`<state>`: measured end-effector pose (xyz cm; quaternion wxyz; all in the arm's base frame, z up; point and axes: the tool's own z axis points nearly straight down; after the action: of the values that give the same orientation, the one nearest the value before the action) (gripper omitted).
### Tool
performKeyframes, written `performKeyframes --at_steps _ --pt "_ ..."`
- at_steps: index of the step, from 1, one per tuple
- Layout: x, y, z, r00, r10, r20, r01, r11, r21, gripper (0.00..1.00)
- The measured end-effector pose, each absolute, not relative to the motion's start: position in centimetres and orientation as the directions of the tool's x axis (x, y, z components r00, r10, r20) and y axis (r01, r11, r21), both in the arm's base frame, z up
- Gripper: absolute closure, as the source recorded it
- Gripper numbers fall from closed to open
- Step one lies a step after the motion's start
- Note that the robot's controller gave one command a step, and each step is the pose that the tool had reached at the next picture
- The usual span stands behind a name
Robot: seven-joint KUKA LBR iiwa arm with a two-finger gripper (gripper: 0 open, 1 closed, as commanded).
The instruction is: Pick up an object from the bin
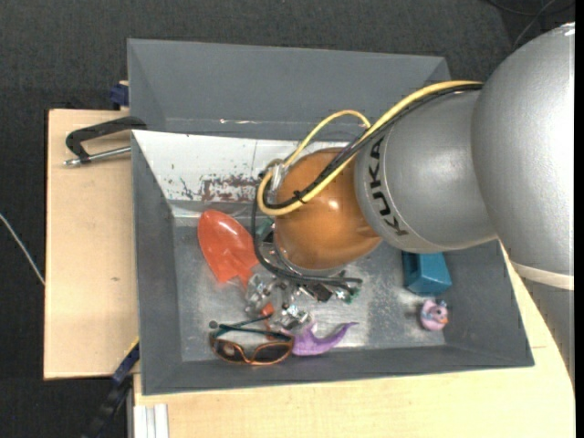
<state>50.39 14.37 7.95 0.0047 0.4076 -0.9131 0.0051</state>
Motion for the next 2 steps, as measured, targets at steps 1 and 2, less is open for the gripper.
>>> performKeyframes --at_steps 1,2 --pt "50.38 14.39 7.95 -0.668 -0.744 0.012 -0.745 0.668 -0.005 1.0" --pt "51.08 15.33 8.18 -0.666 -0.745 -0.035 -0.745 0.667 -0.015 0.0"
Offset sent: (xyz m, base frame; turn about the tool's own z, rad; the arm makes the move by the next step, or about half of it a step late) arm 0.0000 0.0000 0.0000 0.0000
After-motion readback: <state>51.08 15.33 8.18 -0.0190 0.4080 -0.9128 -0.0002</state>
